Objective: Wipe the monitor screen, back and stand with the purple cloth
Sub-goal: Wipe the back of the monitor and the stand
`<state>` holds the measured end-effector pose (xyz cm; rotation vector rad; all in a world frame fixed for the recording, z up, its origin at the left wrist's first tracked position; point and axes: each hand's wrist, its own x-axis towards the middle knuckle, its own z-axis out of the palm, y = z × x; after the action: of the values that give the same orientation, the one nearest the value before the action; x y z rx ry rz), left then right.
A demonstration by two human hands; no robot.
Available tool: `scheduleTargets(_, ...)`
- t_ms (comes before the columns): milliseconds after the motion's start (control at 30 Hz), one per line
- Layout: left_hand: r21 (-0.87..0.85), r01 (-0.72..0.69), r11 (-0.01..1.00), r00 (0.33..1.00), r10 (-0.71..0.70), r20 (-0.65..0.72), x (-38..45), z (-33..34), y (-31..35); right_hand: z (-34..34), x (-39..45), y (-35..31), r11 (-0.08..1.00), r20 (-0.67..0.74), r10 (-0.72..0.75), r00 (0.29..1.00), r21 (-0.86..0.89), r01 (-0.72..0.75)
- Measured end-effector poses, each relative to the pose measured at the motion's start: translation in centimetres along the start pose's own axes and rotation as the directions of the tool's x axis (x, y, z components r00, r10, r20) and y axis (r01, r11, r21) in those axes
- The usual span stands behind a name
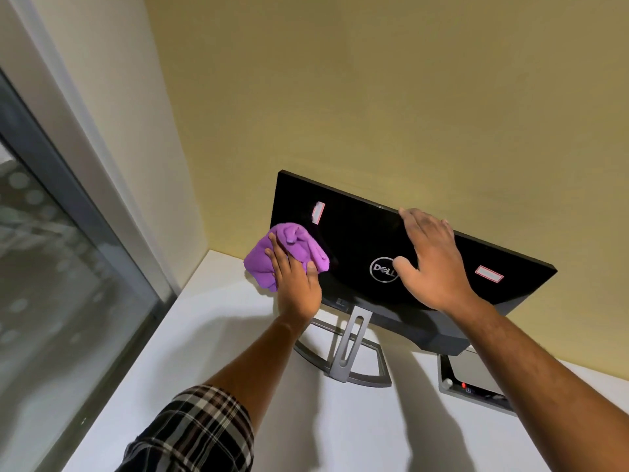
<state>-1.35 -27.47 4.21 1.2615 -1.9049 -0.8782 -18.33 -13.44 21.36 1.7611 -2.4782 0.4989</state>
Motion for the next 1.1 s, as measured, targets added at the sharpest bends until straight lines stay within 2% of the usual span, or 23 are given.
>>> scheduleTargets(133, -0.061, -0.032, 0.998, 0.999, 0.03, -0.032, -0.1, -0.4, 1.1, 0.3, -0.3, -0.1, 0.999, -0.035, -0.011, 0.999, 0.036, 0.013)
scheduleTargets(300, 0.132, -0.16, 0.978, 0.984, 0.168, -0.058, 1.0, -1.5, 6.2, 0.6, -0.8, -0.3, 0.996, -0.106, -0.019, 0.994, 0.086, 0.028)
scheduleTargets(467, 0.301, -0.276, 0.913, 0.953, 0.3, -0.036, 1.9, -1.7, 9.9, 0.9, -0.7, -0.2, 0.996, -0.15, -0.05, 0.987, 0.061, 0.06)
scheduleTargets(733, 0.335, -0.199, 0.921, 0.975, 0.22, -0.024, 1.3, -1.8, 7.3, 1.3, -0.2, 0.2, 0.999, -0.209, -0.033, 0.977, 0.023, 0.039)
scheduleTargets(933, 0.288, -0.202, 0.936, 0.979, 0.202, 0.03, 1.8, -2.9, 6.1, 1.3, 0.1, 0.4, 0.997, -0.232, 0.008, 0.973, 0.079, 0.011)
scheduleTargets(1100, 0.294, -0.163, 0.942, 0.985, 0.172, -0.005, 1.2, -3.1, 6.0, 1.2, 0.1, 1.1, 0.994, -0.23, 0.0, 0.973, 0.109, 0.026)
